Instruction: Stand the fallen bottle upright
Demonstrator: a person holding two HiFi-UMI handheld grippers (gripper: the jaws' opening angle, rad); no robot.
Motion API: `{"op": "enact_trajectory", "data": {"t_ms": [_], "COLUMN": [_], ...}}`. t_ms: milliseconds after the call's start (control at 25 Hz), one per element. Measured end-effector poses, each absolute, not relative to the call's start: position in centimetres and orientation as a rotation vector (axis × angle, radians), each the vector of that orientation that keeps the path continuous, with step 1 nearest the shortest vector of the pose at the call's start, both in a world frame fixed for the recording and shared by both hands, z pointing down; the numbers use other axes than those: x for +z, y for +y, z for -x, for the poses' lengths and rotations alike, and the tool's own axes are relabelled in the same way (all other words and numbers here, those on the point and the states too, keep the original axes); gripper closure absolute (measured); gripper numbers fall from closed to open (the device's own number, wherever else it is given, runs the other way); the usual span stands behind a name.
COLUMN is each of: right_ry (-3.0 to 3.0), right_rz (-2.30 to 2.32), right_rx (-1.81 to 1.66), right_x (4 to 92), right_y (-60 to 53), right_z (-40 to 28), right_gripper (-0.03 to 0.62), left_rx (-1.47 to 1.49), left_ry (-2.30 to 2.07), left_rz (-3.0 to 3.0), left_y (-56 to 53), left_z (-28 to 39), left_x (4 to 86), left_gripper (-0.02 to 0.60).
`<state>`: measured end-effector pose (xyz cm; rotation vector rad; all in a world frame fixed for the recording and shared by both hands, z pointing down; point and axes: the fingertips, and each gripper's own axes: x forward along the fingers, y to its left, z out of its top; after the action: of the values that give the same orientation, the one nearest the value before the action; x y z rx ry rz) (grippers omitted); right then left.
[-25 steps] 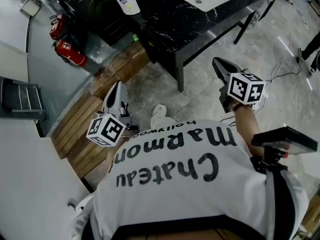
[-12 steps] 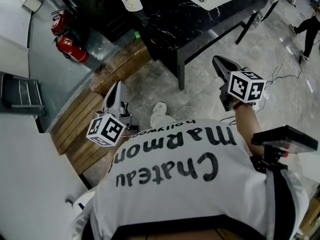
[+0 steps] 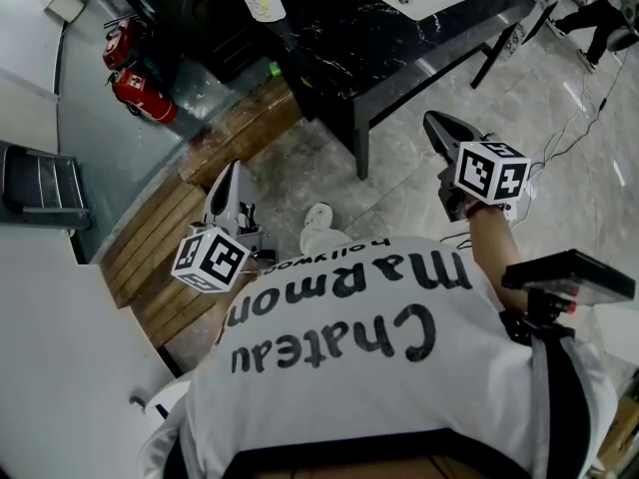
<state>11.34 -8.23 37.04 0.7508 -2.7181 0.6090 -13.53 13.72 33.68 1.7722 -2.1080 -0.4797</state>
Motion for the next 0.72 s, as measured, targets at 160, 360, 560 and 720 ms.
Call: {"op": "enact_trajectory", "data": {"t_ms": [160, 360, 560, 720], "right_ry": [-2.714, -2.712, -2.710, -2.708], "right_rz": [-0.752, -0.749, -0.744, -0.743], "right_rx": [0.606, 0.605, 0.602, 0.599], "right_x": [37.05, 37.00, 37.03, 36.84], "right_y": [-8.17, -8.14, -8.12, -8.05], "right_z": [-11.29, -11.16, -11.04, -10.89], "right_gripper": [0.579, 0.579, 0.579, 0.579], "left_rx": [-0.481, -0.481, -0.483, -0.487], "left_ry": [-2.108, -2.106, -2.100, -2.098], "left_rz": [-1.770, -1.773, -1.775, -1.771], "left_y": [13.81, 13.70, 13.58, 13.66], "left_z": [13.66, 13.80, 13.74, 13.90], "left_x": [33.63, 33.52, 33.62, 33.49], "left_gripper": [0.566, 0.566, 0.566, 0.566]}}
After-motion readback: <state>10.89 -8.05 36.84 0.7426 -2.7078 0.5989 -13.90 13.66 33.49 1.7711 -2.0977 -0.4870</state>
